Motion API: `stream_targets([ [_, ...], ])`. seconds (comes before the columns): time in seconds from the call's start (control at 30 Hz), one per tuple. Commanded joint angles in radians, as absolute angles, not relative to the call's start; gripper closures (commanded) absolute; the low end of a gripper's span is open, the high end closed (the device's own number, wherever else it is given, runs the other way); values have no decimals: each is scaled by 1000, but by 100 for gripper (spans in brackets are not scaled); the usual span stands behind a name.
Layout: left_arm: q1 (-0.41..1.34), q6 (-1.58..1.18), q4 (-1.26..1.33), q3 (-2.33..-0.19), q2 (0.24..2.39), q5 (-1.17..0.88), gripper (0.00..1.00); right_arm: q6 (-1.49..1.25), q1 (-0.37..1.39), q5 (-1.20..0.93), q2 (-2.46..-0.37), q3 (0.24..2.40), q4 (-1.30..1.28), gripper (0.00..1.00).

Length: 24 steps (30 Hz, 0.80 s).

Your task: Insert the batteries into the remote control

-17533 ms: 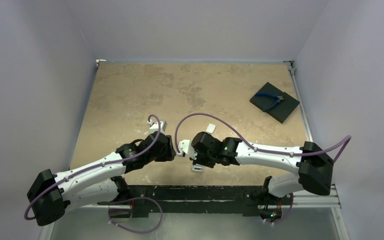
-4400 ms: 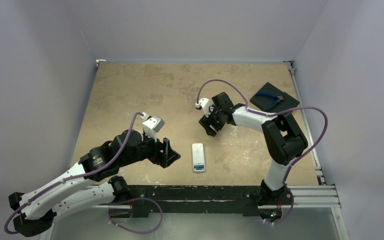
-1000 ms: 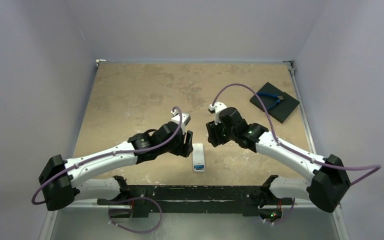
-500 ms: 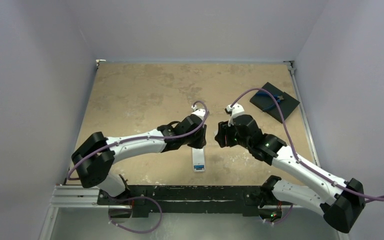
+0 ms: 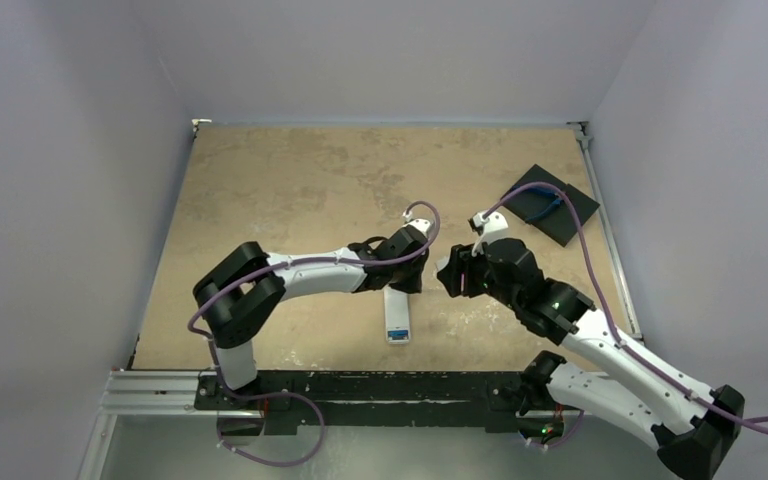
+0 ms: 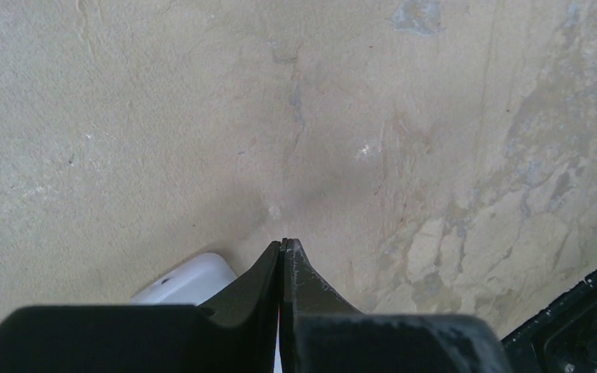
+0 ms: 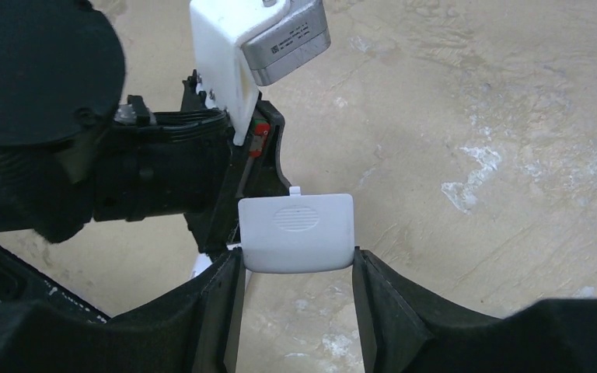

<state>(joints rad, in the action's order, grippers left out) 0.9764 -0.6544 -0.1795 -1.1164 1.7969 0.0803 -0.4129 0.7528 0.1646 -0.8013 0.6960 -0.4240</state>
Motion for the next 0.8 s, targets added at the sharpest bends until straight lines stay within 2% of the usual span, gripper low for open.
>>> stream_targets([
  [0.0, 952, -674, -164, -1149, 1824, 78, 100, -435, 758, 191, -768, 702, -448, 79],
  [0.77, 909, -681, -235, -984, 1730, 139, 100, -399, 763, 87, -823, 702, -431, 78],
])
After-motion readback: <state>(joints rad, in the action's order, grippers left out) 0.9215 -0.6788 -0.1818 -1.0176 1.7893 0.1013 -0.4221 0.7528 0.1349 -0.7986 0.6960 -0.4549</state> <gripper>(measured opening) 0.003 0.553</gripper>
